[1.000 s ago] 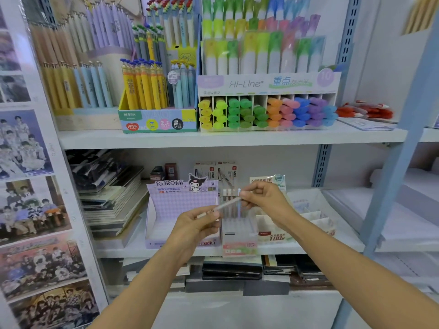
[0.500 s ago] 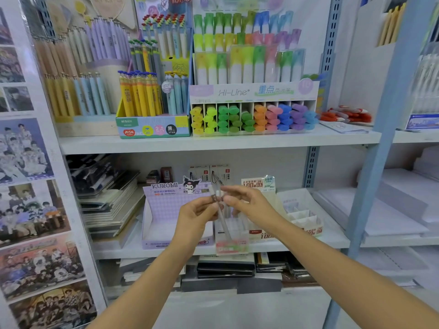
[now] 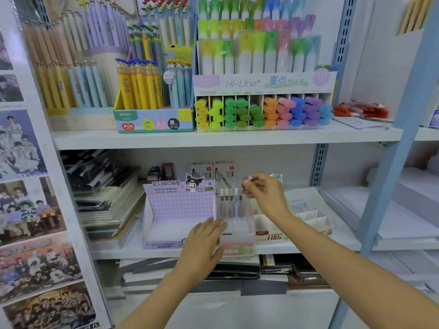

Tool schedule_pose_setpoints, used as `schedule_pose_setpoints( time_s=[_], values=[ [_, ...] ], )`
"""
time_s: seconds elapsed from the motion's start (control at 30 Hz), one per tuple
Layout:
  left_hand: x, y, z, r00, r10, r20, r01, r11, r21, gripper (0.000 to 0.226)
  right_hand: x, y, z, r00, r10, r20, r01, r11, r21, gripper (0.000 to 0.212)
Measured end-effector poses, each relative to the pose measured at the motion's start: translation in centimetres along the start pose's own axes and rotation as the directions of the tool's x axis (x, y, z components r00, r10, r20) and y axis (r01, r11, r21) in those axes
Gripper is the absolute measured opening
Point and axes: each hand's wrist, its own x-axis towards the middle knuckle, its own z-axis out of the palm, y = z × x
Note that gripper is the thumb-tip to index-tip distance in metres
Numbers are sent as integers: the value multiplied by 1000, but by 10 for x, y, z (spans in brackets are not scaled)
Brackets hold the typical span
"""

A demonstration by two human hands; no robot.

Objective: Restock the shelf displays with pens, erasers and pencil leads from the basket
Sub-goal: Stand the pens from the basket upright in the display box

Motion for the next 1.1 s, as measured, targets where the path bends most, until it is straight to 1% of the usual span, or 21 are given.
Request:
schedule_pose_setpoints(
  time_s=[0.07,0.2,0.37,0.5,0.6,0.67,0.73,0.8,0.9,1.03,1.1],
  values=[
    [-2,-4,12,999,-17,45,11,992,125,59,-1,13,8,999,8,36,-6,998,-57,9],
    [0,-9,25,998,-50,46,41,985,170,61,0,31,25,996,-14,88,25,992,-124,6],
    [-2,-15,32,998,-52,48,45,991,122,67,7,40,39,986,-52,156,91,964,-251,10],
    [-3,-17,36,997,-53,58,49,997,65,71,17,37,42,971,-84,225,153,938,-310,9],
    [-3,-18,38,998,-46,49,44,998,39,73,24,36,48,959,-66,277,173,906,-385,13],
    [-3,-18,39,998,-40,43,38,999,33,74,25,36,53,962,-61,268,173,892,-417,21],
    [-3,-18,39,999,-31,35,30,999,33,75,23,37,55,968,-97,230,187,892,-411,25],
    [-2,-19,39,999,-23,30,22,999,33,75,22,40,56,968,-124,217,207,885,-417,19],
    [-3,-20,39,999,-7,32,5,999,48,75,23,45,57,966,-119,229,214,867,-450,11],
    [-1,-18,33,999,7,46,-9,998,54,74,24,40,54,958,-94,271,222,840,-495,23],
    [-3,-14,28,999,21,34,-23,999,37,75,16,33,48,959,-129,253,241,844,-480,28]
  ],
)
